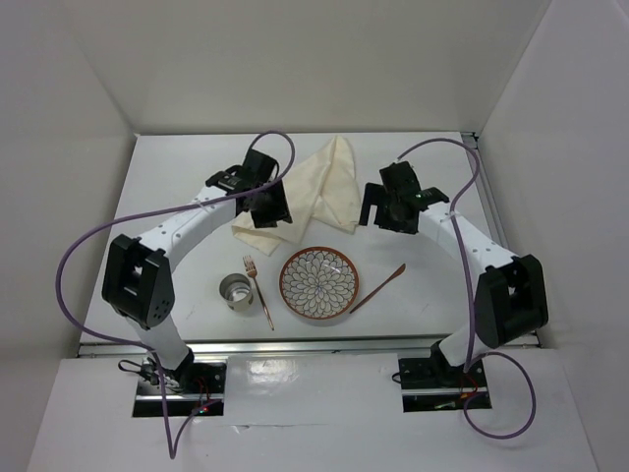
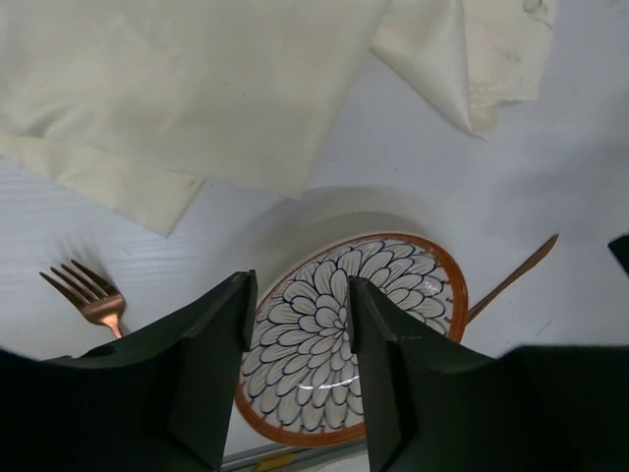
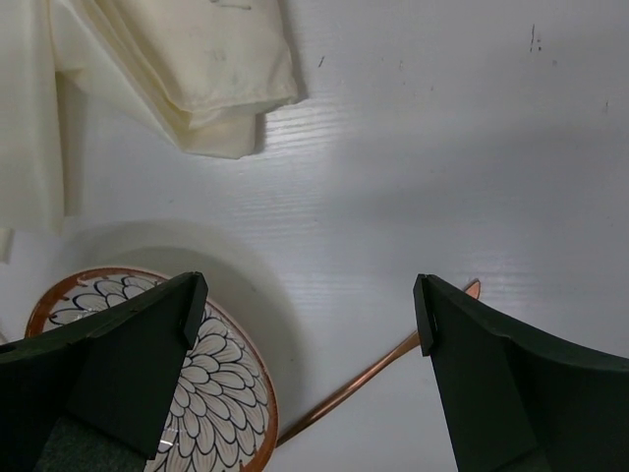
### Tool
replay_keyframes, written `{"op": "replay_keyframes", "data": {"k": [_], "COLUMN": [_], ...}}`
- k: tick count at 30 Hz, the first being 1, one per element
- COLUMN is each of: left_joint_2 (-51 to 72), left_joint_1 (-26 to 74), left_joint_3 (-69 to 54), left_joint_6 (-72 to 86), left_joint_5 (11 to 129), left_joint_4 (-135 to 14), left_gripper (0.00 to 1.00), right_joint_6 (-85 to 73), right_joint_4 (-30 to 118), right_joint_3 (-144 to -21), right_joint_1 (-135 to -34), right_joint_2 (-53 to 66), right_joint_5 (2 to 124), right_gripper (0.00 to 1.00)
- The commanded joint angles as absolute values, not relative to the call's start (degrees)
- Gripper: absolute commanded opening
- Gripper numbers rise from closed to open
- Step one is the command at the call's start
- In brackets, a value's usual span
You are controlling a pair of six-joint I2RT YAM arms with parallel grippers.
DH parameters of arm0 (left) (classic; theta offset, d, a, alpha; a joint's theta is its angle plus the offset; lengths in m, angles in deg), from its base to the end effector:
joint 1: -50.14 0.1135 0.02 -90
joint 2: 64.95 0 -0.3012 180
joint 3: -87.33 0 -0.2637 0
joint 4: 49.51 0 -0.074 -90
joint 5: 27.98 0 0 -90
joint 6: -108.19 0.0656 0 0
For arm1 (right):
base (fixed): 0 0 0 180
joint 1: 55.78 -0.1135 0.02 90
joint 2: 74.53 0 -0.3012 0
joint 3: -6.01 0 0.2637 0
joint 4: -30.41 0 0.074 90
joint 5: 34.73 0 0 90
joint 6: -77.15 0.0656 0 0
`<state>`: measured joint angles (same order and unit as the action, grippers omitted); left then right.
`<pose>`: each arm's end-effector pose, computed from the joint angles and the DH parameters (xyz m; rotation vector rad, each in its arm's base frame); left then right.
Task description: Set the dinner table for one person
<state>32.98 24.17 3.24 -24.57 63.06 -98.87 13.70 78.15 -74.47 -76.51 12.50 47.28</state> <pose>0.3701 -0.1816 0.2935 -0.3636 2.5195 -0.5226 0.3282 0.1145 0.2714 0.1840 2.5059 0.1638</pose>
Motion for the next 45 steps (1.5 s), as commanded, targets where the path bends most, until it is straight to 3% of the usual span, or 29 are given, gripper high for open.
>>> {"op": "replay_keyframes", "data": {"k": [1,2,4,8,10,31,43,45], "left_joint_2": [34.01,34.01,34.01,34.01,36.64,46.58,49.58,49.05], "left_joint_1": [24.04,24.04,23.42,22.81,22.81,22.28,20.08,20.08], "left_joint_3": [3.36,2.58,-0.22,-3.84,-3.84,-1.56,2.92,2.32], "left_joint_6": [-34.15,-36.02,-41.97,-48.16,-49.65,-54.14,-52.47,-51.94], "left_joint_5": [59.04,59.03,57.99,55.44,54.91,51.29,53.14,53.67], "left_joint_4": [-101.15,-101.16,-100.2,-95.8,-95.8,-87.28,-86.56,-86.57], "left_gripper": [0.57,0.54,0.58,0.82,0.86,0.7,0.68,0.72], "right_joint_6": [14.05,14.05,14.05,14.57,14.57,13.43,13.43,13.43], "right_joint_4": [73.71,73.71,72.92,72.39,72.91,73.97,74.5,74.5], "right_joint_3": [-73.41,-72.46,-71.48,-70.69,-71.22,-71.13,-70.6,-70.6], "right_joint_1": [-76.35,-76.35,-76.35,-76.35,-76.35,-76.35,-76.35,-76.35], "right_joint_2": [8.63,8.62,8.62,9.23,9.85,10.9,10.9,10.9], "right_joint_5": [47.18,47.18,47.71,49.64,50.26,49.12,49.64,49.64], "right_gripper": [1.0,1.0,1.0,1.0,1.0,1.0,1.0,1.0]}}
